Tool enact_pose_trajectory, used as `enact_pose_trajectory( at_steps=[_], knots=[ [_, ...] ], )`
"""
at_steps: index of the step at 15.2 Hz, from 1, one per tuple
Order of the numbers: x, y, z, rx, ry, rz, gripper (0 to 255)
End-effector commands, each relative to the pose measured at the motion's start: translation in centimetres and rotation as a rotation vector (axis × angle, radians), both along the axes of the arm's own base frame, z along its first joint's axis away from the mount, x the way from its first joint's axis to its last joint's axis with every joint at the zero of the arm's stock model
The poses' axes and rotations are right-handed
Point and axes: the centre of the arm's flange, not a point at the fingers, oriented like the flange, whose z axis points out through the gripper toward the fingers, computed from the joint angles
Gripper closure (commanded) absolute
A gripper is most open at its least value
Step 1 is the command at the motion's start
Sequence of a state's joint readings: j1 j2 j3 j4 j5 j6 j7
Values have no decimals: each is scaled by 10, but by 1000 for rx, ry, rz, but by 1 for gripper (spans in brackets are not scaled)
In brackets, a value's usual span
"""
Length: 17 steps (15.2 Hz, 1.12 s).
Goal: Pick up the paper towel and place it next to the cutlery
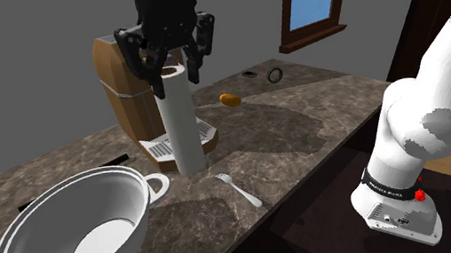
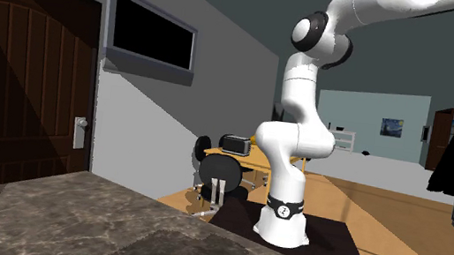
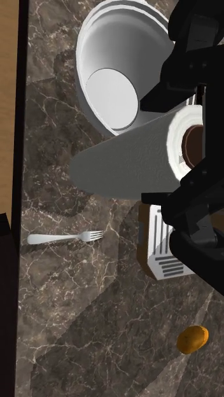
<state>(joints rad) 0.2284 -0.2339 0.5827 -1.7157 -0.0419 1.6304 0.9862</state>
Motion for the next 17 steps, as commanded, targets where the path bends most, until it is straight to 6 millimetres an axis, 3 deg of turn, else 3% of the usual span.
enact_pose_trajectory(
  at_steps=[1,17],
  knots=[
    [0,-1,-11,0,0,0,255],
    [0,-1,-96,0,0,0,255]
  ],
)
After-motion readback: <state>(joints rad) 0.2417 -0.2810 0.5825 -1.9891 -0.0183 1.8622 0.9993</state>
